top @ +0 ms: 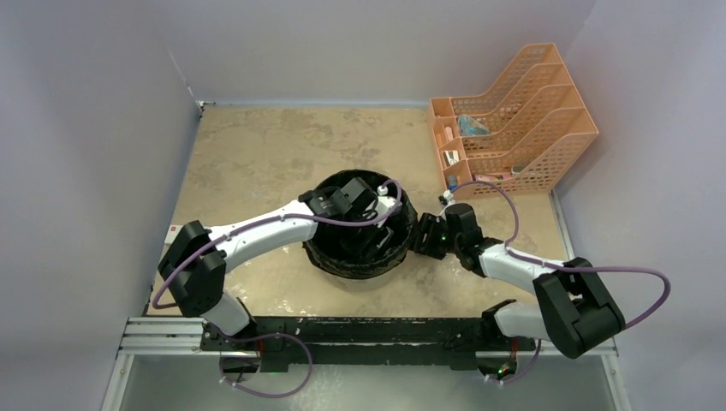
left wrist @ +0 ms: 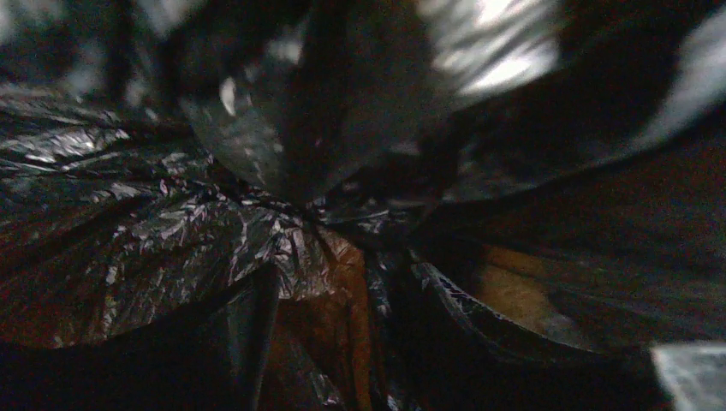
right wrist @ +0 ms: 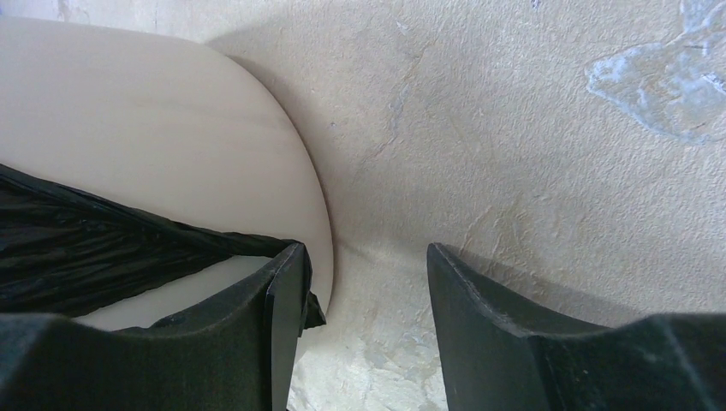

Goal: Put the trash bags into the trash bin

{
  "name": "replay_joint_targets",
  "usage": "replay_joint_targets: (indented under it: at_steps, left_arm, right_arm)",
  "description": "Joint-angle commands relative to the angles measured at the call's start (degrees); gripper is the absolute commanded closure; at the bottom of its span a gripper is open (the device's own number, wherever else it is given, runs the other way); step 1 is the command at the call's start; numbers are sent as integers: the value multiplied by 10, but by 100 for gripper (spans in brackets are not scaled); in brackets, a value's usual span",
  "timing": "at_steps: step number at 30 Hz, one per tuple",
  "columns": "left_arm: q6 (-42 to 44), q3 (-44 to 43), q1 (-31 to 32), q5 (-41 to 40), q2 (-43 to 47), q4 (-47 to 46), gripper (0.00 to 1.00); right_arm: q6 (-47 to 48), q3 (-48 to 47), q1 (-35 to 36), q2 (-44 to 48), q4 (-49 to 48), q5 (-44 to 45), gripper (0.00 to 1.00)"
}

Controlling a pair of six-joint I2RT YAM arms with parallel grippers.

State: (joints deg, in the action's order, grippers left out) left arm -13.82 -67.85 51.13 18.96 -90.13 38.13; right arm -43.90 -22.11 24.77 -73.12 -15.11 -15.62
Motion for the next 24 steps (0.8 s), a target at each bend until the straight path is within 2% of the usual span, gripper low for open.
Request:
replay_joint_targets:
  at_steps: [1,5,11,13,19,24]
  left_arm:
    - [9,33,2,16,-7,-24,45]
    - [8,50,3,39,-33,-54,48]
    - [21,28,3,56,-95,-16,46]
    - [15,42,2,49,-96,-27,49]
    - [29,77,3,107,-95,-61,46]
    - [32,83,3,102,-112,-74,45]
  right_arm:
    - [14,-2,1,13,10,0,43]
    - [16,-7,1,16,16,-1,43]
    - [9,-17,1,28,30,1,38]
    - [-1,-15,1,49,32,1,36]
    - [-19,-19,1,110,63,9,35]
    - [-14,-31,1,119,81,10,34]
